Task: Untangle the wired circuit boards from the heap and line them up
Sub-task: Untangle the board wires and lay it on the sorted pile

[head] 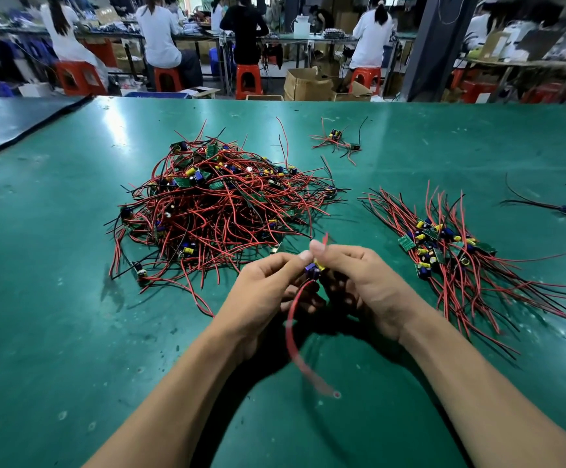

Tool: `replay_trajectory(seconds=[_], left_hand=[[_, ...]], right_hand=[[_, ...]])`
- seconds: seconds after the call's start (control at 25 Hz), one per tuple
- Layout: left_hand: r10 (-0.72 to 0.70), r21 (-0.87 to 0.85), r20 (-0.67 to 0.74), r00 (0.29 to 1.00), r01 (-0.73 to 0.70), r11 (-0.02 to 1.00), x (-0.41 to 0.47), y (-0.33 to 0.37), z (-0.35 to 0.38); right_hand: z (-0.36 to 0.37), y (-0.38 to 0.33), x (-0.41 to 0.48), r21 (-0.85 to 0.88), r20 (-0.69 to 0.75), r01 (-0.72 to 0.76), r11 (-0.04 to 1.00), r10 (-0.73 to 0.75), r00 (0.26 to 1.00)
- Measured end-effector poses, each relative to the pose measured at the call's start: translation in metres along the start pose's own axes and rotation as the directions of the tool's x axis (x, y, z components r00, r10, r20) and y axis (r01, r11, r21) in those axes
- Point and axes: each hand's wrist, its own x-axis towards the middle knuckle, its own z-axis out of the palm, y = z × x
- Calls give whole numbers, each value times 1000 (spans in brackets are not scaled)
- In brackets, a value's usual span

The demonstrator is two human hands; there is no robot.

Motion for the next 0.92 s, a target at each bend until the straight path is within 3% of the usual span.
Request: replay_trajectory(seconds=[0.16, 0.48, 0.76, 0.92], left_hand=[[4, -42, 19, 1000, -3, 999, -4, -1, 1], [48, 34, 62, 997, -51, 998, -3, -5, -2], [6, 68, 145, 989, -16, 998, -5, -4, -4], [-4, 104, 139, 990, -10, 995, -3, -4, -2]], right_hand=[[-2, 0, 1, 0, -43, 89, 996, -89, 995], [2, 0, -2, 222, -5, 6, 975, -5, 1000], [-13, -3, 1, 13, -180, 47, 999, -43, 983], [-13, -2, 1, -5, -166, 59, 998, -59, 984]])
